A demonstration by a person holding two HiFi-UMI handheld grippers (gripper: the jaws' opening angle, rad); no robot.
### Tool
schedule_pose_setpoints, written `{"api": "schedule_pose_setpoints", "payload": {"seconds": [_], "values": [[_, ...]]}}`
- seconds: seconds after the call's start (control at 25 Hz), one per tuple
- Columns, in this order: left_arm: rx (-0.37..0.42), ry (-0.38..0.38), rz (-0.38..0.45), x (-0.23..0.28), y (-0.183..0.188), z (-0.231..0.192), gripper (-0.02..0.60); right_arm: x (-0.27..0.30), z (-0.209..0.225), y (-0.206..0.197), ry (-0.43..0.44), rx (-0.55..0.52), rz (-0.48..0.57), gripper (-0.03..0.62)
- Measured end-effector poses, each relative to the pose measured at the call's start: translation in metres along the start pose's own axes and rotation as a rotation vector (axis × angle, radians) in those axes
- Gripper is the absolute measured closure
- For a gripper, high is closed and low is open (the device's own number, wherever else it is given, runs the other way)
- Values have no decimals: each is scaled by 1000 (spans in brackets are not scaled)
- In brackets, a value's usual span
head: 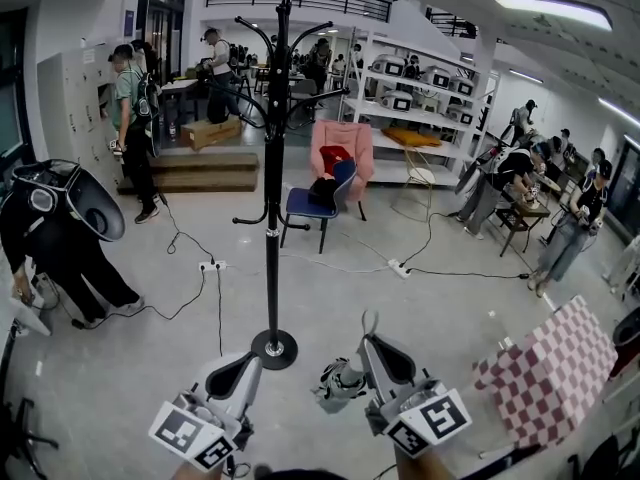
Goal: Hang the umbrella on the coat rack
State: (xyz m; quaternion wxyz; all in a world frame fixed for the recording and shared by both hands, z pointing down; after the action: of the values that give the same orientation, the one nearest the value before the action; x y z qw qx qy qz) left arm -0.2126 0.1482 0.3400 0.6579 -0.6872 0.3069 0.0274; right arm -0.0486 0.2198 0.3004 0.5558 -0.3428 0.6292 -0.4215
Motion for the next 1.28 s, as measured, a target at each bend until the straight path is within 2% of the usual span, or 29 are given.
{"api": "schedule_pose_setpoints", "payload": {"seconds": [0.12, 0.44, 0.72, 1.0, 1.28], "values": [[-33, -19, 24, -3, 4, -5, 571, 5, -5, -1, -8, -7, -4, 585], [-50, -83, 12, -9, 6, -30, 571, 23, -20, -5, -46, -47, -3, 585], [-57, -102, -36, -12, -2, -55, 571, 40, -31, -15, -82, -66, -7, 585], [-53, -99, -37, 6, -9, -71, 571, 60, -22, -18, -68, -67, 13, 585], [-31, -83, -35, 43, -21, -79, 571, 80, 11, -23, -30, -48, 40, 585]]}}
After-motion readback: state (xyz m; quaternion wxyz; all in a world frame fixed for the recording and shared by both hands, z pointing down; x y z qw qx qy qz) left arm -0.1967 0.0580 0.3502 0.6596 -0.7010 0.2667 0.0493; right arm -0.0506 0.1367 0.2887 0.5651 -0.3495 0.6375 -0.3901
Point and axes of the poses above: the fingertips, and each gripper's own axes: x forward along the fingers, z to its right, y out of its top, the point moved 1 cm from there along -x, backward along the fingers, and after that the axes turned 13 degrees about z, right-handed, at the moved point
